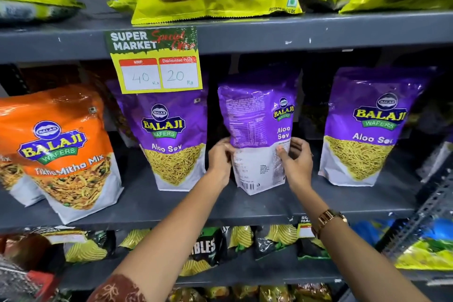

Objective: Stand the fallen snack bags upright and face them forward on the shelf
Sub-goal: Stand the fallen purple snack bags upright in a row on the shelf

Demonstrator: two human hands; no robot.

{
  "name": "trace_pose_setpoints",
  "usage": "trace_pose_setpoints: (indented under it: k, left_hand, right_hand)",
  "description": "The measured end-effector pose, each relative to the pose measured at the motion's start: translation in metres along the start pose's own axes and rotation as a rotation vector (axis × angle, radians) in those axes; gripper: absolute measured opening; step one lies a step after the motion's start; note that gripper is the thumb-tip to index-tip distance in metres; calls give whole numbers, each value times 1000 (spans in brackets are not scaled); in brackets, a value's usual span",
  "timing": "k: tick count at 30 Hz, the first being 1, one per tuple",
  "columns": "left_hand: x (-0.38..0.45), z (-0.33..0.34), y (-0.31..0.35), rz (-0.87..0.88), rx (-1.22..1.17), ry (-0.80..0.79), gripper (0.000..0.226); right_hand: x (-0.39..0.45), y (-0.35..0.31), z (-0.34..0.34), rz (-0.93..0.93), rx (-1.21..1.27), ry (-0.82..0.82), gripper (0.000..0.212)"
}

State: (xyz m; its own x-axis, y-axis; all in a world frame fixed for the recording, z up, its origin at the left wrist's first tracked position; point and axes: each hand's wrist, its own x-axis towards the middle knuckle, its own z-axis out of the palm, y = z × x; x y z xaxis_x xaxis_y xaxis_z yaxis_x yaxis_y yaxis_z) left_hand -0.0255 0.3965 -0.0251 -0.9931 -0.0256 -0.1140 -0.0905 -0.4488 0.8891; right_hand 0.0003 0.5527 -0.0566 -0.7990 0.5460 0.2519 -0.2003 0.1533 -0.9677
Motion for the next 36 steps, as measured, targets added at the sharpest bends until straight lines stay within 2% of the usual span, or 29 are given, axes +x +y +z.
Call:
trace_pose_setpoints:
  k: [2, 5, 9, 11, 15, 18, 20, 22, 25, 28, 31, 34, 36]
  left_hand:
    - [3, -2, 4, -74, -98, 41, 28]
    - [12, -2, 4, -130, -64, 80, 25]
    - [11, 4, -9, -184, 52, -210, 40]
    - [9, 3, -15, -184, 122, -241, 41]
    - [-4, 7, -24, -191, 241, -223, 26]
    - [-13, 9, -35, -100, 355, -146, 10]
    - [-15, 7, -38, -25, 391, -57, 9]
    - [-11, 7, -35, 20, 419, 23, 15]
    - [2, 16, -23, -22, 437, 16, 24]
    - [13, 29, -15, -177, 397, -62, 48]
    - [14, 34, -19, -248, 398, -162, 46]
    - [13, 31, -24, -166, 373, -110, 39]
    - [10, 29, -27, -48, 349, -3, 32]
  right_hand:
    - [-7, 4, -4, -104, -59, 81, 33]
    - [-18, 7, -8, -271, -127, 110, 23]
    - [-25, 12, -5, -276, -190, -26, 28]
    - [-21, 15, -5, -239, -196, -42, 31]
    - [-9, 15, -1, -195, -202, -42, 34]
    - [2, 14, 1, -115, -196, -98, 34]
    - [7, 15, -2, -84, -230, -123, 34]
    - [4, 17, -7, -134, -242, -61, 30]
    - [-18, 19, -10, -244, -166, 26, 35]
    - [-39, 25, -13, -354, -153, -97, 37]
    - [-39, 28, -18, -429, -278, -194, 51]
    - [-29, 27, -24, -404, -265, -256, 47]
    - [-20, 28, -27, -297, -149, -307, 30]
